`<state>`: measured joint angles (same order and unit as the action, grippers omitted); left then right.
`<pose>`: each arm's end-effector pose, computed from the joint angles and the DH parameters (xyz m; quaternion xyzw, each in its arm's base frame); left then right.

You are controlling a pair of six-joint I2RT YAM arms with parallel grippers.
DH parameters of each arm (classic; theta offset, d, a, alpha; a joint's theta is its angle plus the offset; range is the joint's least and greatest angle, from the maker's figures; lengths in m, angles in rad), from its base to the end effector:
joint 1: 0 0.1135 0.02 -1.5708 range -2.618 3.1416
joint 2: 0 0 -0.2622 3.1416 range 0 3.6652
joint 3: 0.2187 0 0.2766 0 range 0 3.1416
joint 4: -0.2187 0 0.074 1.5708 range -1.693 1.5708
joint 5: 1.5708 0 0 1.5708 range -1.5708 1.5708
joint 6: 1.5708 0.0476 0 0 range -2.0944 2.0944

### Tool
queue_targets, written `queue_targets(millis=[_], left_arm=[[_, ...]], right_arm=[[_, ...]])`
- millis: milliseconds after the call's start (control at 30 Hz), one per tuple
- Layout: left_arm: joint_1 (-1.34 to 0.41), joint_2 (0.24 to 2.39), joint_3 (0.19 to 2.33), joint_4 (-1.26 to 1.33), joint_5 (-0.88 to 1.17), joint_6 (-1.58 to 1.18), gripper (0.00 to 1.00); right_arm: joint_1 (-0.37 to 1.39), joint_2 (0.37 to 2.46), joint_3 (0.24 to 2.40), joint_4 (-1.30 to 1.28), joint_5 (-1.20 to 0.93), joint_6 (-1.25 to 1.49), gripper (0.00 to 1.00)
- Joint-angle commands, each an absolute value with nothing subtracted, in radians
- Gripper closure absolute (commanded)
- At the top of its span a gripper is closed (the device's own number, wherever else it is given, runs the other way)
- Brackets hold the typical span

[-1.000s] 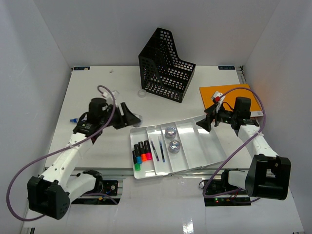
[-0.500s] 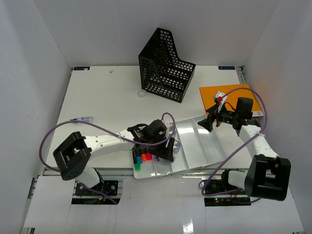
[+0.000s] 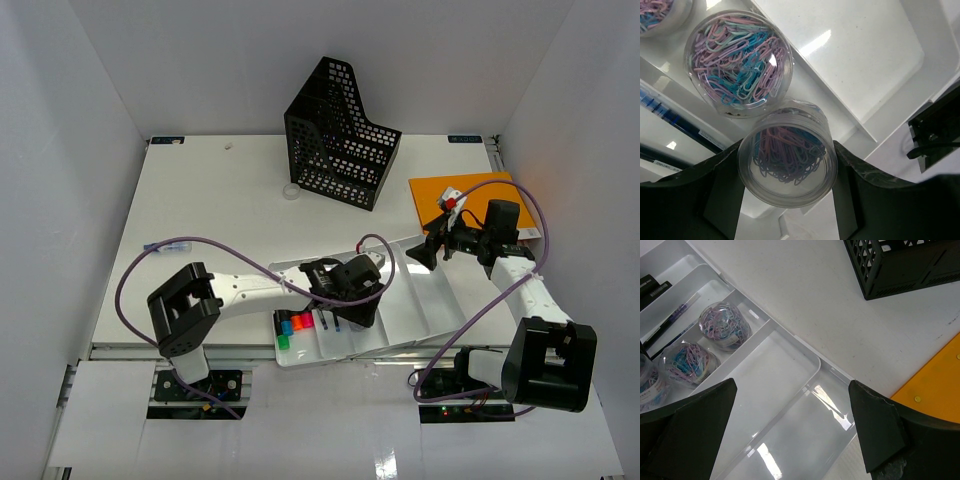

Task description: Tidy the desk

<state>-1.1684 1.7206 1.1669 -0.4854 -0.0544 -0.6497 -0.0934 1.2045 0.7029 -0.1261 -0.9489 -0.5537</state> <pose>0.1520 -0.3504 0.1771 0.2405 0.9341 -0.1911 0.1821 0.2764 0.0130 0.2214 -0.3828 0.7242 0.2574 0.5125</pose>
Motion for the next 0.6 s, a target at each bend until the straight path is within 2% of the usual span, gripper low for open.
queue_targets(millis=[0, 133, 300, 400, 567], left_arm=[[-1.200, 1.748, 1.229, -0.554, -0.166, -0.665, 0.65], [-1.224, 1.769, 1.267, -0.576, -0.179, -0.667, 0.36], [-1.253, 1.742, 1.287, -0.589, -0.183, -0.668, 0.14], [-1.255, 1.697, 1.275, -0.586, -0.180, -0.677, 0.05], [-1.256, 1.602, 1.247, -0.574, -0.187, -0.682, 0.02]], right_arm=[[-0.101, 1.187, 0.726, -0.129, -0.979, -0.560, 0.00], [-0.103, 1.187, 0.724, -0.128, -0.981, -0.560, 0.00], [-0.103, 1.194, 0.726, -0.143, -1.002, -0.579, 0.00], [-0.103, 1.200, 0.731, -0.160, -1.015, -0.594, 0.00], [-0.102, 1.206, 0.736, -0.173, -1.016, -0.613, 0.00]])
